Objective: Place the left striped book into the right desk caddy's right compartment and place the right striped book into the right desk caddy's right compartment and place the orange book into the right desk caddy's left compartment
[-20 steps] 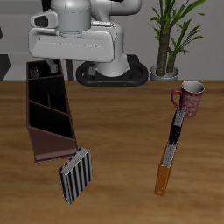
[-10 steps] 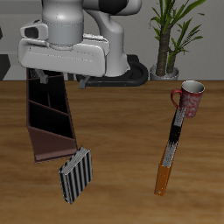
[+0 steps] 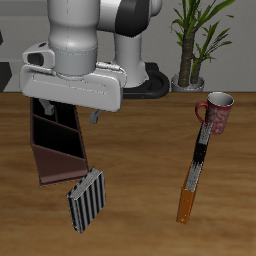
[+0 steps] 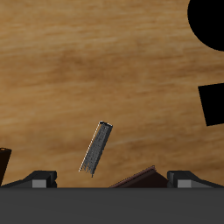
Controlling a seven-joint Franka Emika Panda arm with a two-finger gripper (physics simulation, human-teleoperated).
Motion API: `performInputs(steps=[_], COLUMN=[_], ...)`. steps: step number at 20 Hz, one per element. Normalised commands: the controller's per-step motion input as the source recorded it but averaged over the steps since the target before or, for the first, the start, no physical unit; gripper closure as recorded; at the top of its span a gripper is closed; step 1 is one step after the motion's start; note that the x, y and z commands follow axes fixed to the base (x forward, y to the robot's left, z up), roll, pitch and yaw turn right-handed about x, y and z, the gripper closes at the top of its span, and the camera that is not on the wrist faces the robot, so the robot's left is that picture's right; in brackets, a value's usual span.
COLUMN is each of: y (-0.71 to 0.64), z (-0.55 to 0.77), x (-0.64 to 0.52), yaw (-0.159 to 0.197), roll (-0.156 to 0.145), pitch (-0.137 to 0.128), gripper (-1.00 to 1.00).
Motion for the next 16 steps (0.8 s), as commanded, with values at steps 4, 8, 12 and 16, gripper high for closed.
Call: performInputs(steps=[4,8,12,16], y=[0.06,0.07,0.05,0.02], z=[-0.17,-0.34,-0.33,-0.25], x=[0.07,0.25,0.1,-0.03], yaw=[-0.024,-0.056,-0.03,-0.028], roll=[0.002,-0.002,0.016,0.018], pitch=[0.004,-0.001,0.013,0.005], gripper=[-1.0,-1.0,-1.0,-1.0])
